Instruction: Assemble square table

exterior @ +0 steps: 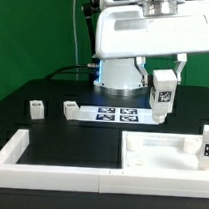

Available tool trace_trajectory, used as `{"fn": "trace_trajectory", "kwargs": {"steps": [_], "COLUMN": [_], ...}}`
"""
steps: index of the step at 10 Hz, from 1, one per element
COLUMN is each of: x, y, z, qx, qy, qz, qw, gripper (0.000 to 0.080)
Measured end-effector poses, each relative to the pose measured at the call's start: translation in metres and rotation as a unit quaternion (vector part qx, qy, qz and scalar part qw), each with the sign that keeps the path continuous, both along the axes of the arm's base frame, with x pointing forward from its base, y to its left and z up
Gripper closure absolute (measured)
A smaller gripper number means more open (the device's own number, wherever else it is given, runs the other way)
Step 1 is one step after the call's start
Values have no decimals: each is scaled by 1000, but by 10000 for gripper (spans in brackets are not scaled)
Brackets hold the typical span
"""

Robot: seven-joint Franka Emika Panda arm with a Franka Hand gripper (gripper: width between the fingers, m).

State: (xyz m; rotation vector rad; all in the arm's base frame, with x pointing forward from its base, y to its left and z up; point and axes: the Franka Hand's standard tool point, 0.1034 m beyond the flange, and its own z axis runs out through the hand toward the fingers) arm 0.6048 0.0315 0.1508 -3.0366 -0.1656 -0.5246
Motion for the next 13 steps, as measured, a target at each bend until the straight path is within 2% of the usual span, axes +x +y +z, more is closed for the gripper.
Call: {"fn": "trace_trajectory", "kwargs": {"steps": [1, 2, 4, 5, 7, 9, 10, 13], "x": [9, 5, 3, 2, -4, -2, -4, 0], "y": [-5, -17, -31, -35, -51, -57, -52, -11], "z": [2, 3, 3, 0, -15, -18, -21, -22], "qx": [-18, -43, -68, -71, -79, -76, -73, -42], "qy": [-38, -84, -131, -135, -119, -112, -111, -99], "qz": [0, -1, -12, -14, -11, -14, -12, -13], "qw": [999, 996, 989, 988, 990, 991, 991, 994], "gripper": [511, 511, 511, 511, 511, 511, 511, 511]}}
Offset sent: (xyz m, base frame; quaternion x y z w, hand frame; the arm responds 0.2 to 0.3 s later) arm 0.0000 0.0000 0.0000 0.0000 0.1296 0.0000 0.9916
